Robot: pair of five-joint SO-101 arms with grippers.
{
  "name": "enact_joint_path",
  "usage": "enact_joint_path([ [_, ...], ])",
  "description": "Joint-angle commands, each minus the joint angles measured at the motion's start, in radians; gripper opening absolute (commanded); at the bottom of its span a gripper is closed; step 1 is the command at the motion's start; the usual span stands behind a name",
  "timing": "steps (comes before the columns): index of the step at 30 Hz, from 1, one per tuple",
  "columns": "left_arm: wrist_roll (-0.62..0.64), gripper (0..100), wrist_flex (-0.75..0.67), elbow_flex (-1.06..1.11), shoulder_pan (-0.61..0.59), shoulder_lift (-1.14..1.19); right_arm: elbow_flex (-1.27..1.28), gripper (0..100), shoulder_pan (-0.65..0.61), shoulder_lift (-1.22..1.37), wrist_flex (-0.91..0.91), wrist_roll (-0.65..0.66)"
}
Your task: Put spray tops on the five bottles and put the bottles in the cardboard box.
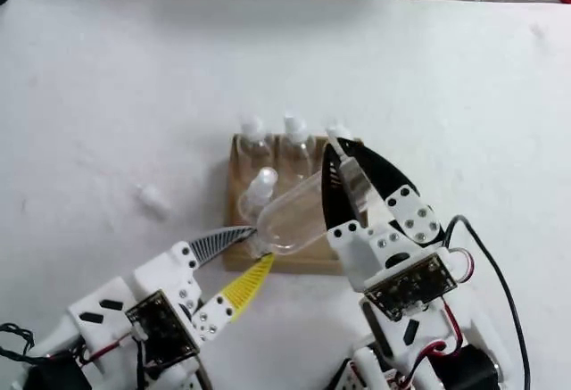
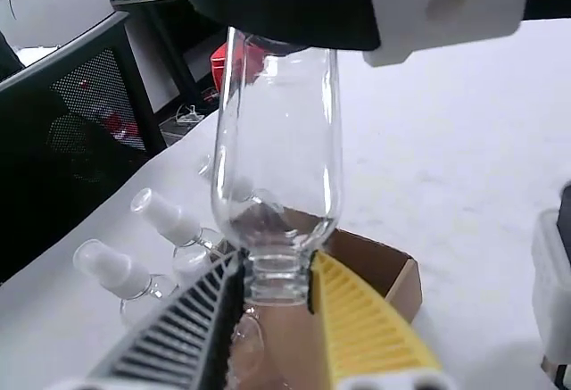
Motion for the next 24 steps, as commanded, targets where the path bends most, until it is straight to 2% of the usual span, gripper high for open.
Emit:
enact_joint_path([
  [1, -0.009, 2, -0.021, -0.104, -0.001, -0.015, 0.021, 1.6, 0.005, 0.01, 0.033, 0.014],
  [13, -0.006, 2, -0.063, -0.104, -0.001, -0.015, 0.184, 1.6, 0.005, -0.147, 0.012, 0.017],
  [18, -0.003, 2, -0.072, -0.104, 0.001, -0.015, 0.256, 1.6, 0.004, -0.219, 0.013, 0.095],
  [24, -0.002, 2, -0.072, -0.103, 0.007, -0.015, 0.275, 1.6, 0.001, -0.269, 0.013, 0.097],
])
